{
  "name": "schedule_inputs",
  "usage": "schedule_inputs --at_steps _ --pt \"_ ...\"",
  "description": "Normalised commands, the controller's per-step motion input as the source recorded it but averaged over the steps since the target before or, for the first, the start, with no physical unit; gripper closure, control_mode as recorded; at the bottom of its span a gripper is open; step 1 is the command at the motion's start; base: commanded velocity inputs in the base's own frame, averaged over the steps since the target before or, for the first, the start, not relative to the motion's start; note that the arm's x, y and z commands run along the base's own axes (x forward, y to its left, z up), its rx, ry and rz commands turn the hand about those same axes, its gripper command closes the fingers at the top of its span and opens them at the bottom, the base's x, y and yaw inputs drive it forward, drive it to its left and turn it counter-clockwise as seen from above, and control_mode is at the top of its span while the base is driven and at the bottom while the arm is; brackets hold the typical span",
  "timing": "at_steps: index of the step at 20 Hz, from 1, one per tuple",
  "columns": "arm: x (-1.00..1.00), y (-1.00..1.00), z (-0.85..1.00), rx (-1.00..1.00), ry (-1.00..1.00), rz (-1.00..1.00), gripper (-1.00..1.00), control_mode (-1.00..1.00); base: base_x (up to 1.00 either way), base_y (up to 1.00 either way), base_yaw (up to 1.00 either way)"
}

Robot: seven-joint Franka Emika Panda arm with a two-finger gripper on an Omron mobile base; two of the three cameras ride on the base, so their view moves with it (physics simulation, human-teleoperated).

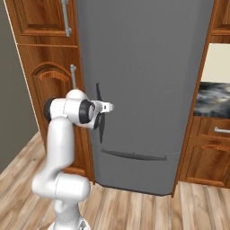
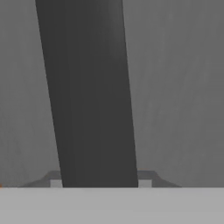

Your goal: Take the lemon wedge from the fridge and place it on the plate with fish on the dining counter.

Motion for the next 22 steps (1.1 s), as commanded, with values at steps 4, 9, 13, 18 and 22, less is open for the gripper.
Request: schedule_inputs --at_steps 4,9,13,18,22 --pt "-1.00 -0.15 0.17 0.02 -0.15 -0.19 1.00 -1.00 0.00 0.00 0.00" --pt "-1.00 -0.37 0.39 0.04 -0.25 -0.24 1.00 -1.00 0.00 0.00 0.00" --pt "-1.00 -0.50 0.61 0.05 -0.28 -0.25 1.00 -1.00 0.00 0.00 0.00" --pt "-1.00 -0.49 0.99 0.09 -0.17 -0.33 1.00 -1.00 0.00 0.00 0.00" --pt "-1.00 -0.22 1.00 0.02 -0.14 -0.34 -1.00 -1.00 0.00 0.00 0.00"
